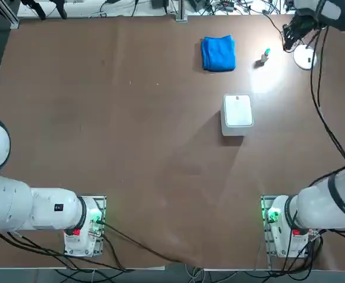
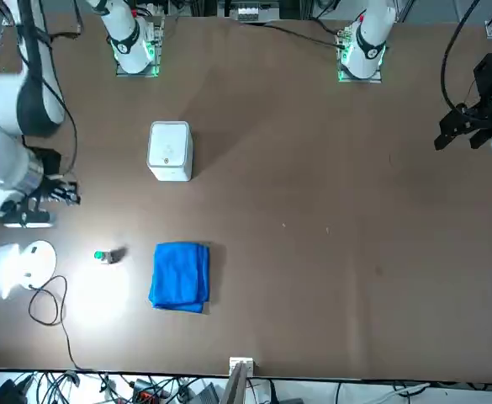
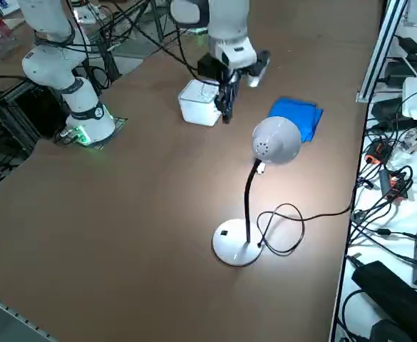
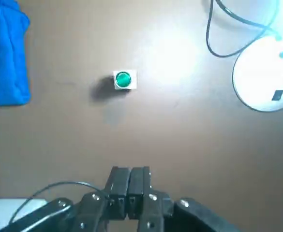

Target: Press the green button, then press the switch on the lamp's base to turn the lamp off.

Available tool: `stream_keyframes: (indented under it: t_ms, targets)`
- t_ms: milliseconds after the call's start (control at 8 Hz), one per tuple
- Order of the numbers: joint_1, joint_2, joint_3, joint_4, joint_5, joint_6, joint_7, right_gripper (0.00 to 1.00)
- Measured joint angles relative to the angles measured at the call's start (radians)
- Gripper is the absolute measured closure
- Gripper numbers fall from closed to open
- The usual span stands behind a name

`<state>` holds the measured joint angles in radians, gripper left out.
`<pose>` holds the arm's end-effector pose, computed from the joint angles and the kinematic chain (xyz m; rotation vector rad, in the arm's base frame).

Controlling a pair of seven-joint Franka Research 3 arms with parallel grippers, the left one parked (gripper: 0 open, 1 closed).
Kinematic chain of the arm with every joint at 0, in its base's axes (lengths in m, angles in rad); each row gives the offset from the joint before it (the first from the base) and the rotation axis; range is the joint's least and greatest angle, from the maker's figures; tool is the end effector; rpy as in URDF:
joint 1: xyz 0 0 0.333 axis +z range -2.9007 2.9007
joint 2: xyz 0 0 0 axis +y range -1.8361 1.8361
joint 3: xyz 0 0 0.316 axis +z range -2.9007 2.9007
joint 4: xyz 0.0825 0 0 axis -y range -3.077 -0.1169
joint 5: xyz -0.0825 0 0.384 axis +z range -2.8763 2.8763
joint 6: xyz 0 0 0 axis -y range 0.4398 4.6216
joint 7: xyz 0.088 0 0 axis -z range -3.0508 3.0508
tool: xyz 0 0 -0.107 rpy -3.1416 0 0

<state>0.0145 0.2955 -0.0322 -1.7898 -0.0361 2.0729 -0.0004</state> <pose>0.6324 -0.0117 0.3862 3.1007 0.0025 -0.0197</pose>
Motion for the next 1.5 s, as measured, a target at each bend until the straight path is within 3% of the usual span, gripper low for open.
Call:
stream_keyframes:
  t_ms: [625,1000,1500]
  targets:
    - [0.016,0.159,0.006,-0.002,0.000,0.355,0.113,0.99]
    - [0.016,0.212,0.005,-0.002,0.000,0.409,0.129,0.99]
    - [0.016,0.220,0.005,0.001,0.000,0.414,0.132,0.99]
